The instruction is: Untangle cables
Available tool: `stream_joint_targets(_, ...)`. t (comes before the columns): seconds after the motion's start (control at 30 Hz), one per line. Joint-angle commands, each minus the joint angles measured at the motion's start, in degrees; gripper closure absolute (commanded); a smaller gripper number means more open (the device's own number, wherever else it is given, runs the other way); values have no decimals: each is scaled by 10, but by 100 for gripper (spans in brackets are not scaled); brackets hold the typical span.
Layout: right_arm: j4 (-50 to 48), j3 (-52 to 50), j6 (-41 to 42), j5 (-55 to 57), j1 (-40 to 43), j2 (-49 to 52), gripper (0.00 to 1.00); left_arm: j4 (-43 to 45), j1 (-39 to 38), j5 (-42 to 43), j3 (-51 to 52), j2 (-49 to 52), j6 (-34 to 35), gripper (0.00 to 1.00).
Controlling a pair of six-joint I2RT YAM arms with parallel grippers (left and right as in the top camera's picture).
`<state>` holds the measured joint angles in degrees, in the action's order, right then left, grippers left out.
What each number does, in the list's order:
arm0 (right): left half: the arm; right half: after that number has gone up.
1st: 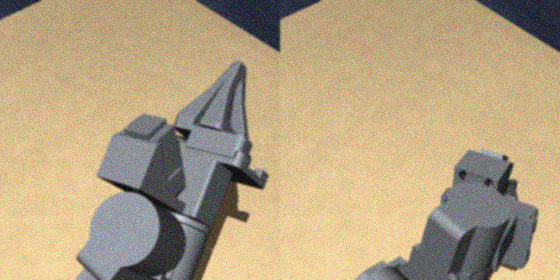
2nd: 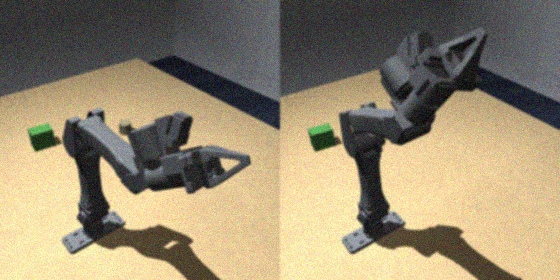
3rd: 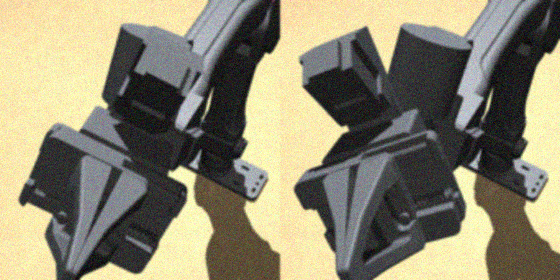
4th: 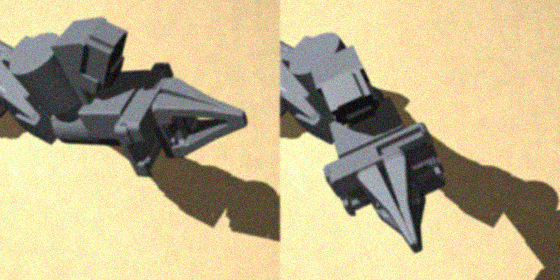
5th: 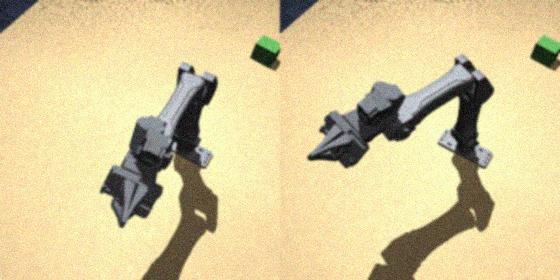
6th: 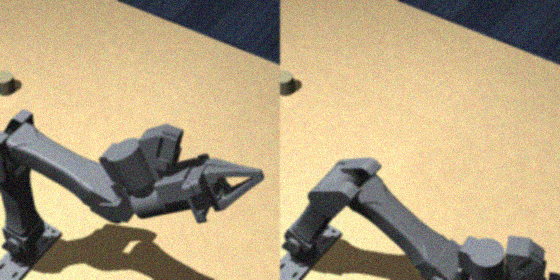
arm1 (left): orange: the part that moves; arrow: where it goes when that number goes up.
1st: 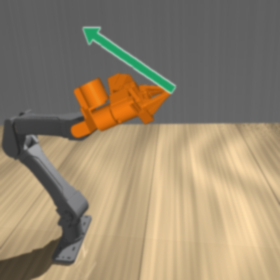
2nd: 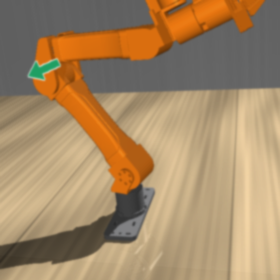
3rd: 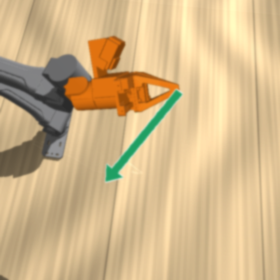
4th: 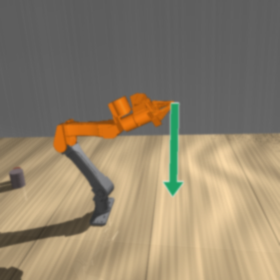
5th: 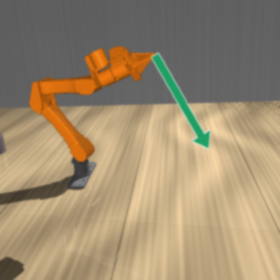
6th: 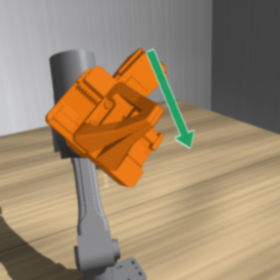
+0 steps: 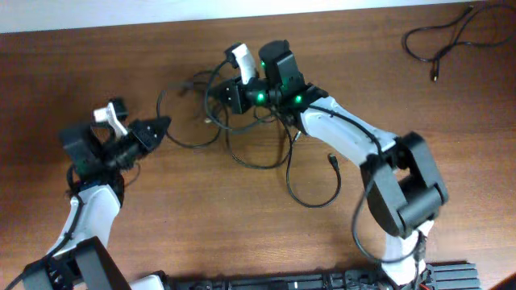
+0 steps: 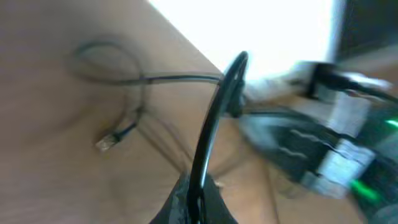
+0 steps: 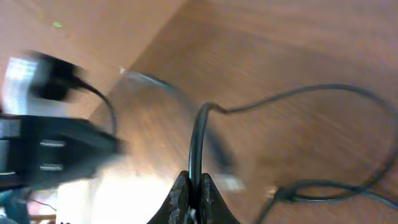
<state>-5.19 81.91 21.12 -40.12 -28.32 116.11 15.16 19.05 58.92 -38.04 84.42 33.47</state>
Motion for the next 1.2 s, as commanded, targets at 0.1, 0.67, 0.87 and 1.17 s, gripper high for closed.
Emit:
stream_joint_targets(0.1,-188,4,69,-169,36,19,96,8,-2,151,-1,-5,-60,100)
stream_joint_targets(0.67,-126,5,104,-196,309,17,96,-359,-3,-354,0,-5,-91,100)
stream_joint_targets(0.87,69,5,-35,-163,386,-47,96,-371,-3,-393,5,-5,-91,99)
stream_joint_targets(1.17,333,5,-164,200,513,-278,96,-371,-3,-410,5,-5,-91,99)
